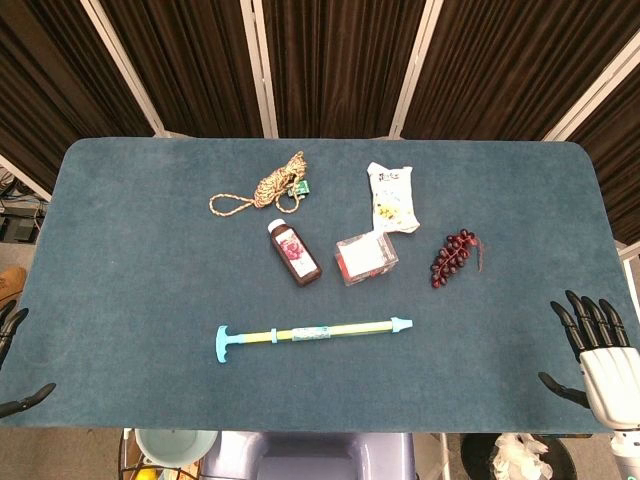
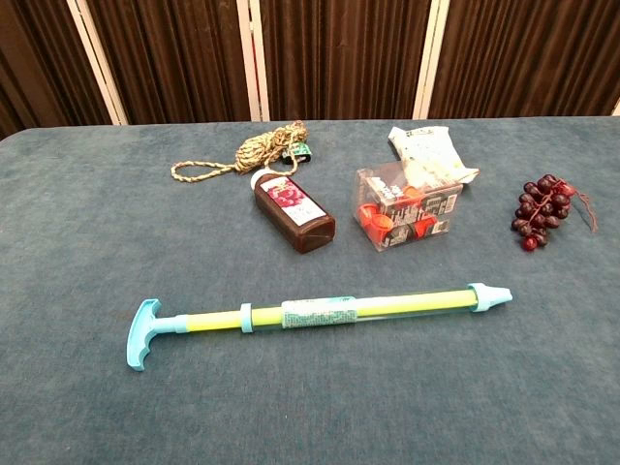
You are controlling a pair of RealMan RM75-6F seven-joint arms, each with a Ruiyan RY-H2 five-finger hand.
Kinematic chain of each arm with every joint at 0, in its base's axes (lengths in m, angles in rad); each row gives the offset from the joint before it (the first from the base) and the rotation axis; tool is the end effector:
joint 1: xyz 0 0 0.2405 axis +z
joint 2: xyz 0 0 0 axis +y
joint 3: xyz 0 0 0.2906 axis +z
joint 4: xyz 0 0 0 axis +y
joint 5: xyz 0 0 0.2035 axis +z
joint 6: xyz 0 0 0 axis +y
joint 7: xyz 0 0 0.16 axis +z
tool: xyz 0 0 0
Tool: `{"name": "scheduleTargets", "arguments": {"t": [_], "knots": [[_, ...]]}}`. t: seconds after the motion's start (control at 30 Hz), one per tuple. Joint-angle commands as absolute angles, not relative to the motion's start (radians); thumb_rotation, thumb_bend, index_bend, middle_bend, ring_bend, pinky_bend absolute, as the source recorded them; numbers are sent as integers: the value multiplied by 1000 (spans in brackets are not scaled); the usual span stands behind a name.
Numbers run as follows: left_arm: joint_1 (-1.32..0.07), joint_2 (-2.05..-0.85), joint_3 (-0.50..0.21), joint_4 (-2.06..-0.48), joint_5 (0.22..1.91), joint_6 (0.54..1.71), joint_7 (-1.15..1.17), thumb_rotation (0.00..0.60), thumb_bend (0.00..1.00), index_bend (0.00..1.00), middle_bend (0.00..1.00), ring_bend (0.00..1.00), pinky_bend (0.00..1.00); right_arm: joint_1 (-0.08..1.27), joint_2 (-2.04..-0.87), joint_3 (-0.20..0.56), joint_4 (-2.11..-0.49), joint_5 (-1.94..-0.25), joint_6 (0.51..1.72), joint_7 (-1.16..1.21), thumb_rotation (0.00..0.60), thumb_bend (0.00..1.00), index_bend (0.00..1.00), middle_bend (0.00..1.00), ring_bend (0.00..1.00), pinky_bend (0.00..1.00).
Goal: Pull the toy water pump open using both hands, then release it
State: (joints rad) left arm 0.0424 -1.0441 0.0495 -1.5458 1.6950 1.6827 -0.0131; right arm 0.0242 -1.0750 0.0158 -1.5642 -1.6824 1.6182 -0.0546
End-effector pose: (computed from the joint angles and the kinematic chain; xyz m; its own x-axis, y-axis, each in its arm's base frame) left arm -0.3415 0.1340 0.2116 0.5021 -0.0386 0.8639 0.8594 -0.0894 -0.5035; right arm -0.3291 -0.1699 0.2007 0.5209 0.0815 0.8497 -0.8400 -0.1280 0.5272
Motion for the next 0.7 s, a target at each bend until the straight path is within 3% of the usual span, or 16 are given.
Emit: {"name": "scheduleTargets", "arguments": {"t": [0.03, 0.7], "knots": [[42, -1042, 51, -1552, 1693, 1678, -16, 600, 0, 0, 0, 0, 10, 23, -1076, 15, -1561, -1684, 1620, -54, 600, 98, 81, 0, 0, 0], [37, -1035, 55, -1565, 1688, 1656, -22, 600, 0, 0, 0, 0, 10, 26, -1071, 5, -1574, -1676, 1595, -42, 600, 106, 129, 0, 0, 0]]}}
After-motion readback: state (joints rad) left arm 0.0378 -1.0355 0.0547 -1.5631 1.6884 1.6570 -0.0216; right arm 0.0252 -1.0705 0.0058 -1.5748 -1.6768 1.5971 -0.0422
